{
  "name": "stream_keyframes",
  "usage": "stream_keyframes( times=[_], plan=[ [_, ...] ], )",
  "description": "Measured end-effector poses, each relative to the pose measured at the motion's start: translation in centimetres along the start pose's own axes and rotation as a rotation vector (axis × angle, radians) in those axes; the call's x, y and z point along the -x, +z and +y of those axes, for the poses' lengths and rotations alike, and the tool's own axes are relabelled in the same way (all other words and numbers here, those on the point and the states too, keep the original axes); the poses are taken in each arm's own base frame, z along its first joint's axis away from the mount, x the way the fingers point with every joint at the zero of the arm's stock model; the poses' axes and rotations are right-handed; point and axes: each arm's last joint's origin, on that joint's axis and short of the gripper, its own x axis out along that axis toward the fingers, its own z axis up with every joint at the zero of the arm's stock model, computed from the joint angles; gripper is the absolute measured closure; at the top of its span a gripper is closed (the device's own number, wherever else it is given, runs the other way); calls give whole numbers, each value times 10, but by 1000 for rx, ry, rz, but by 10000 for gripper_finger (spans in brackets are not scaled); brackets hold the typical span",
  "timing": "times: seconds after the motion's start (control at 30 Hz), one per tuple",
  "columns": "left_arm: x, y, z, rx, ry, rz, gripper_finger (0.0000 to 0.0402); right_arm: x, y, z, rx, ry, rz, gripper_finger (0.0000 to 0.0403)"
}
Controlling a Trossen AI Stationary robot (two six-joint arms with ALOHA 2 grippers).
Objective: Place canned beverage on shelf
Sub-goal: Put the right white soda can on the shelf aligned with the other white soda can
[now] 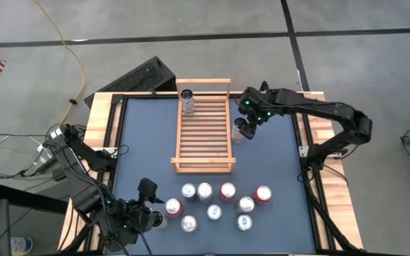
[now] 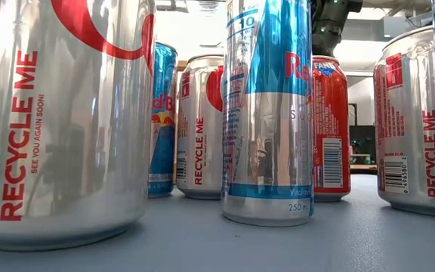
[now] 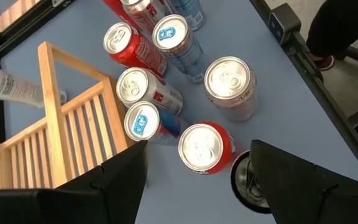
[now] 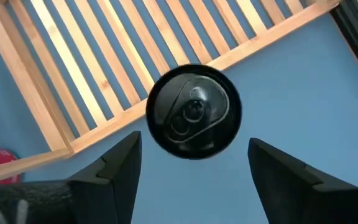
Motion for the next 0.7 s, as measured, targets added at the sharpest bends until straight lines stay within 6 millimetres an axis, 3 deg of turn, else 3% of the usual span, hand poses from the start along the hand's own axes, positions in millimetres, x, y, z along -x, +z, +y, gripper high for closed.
stream_keyframes(
  times=[0.4,0.7],
  plan=[
    [5,0,8,-3,82,-33,133,60,-16,3,36,-14,-206,138],
    [5,-4,19,25,106,-32,133,60,-22,14,210,-33,-180,138]
  ],
)
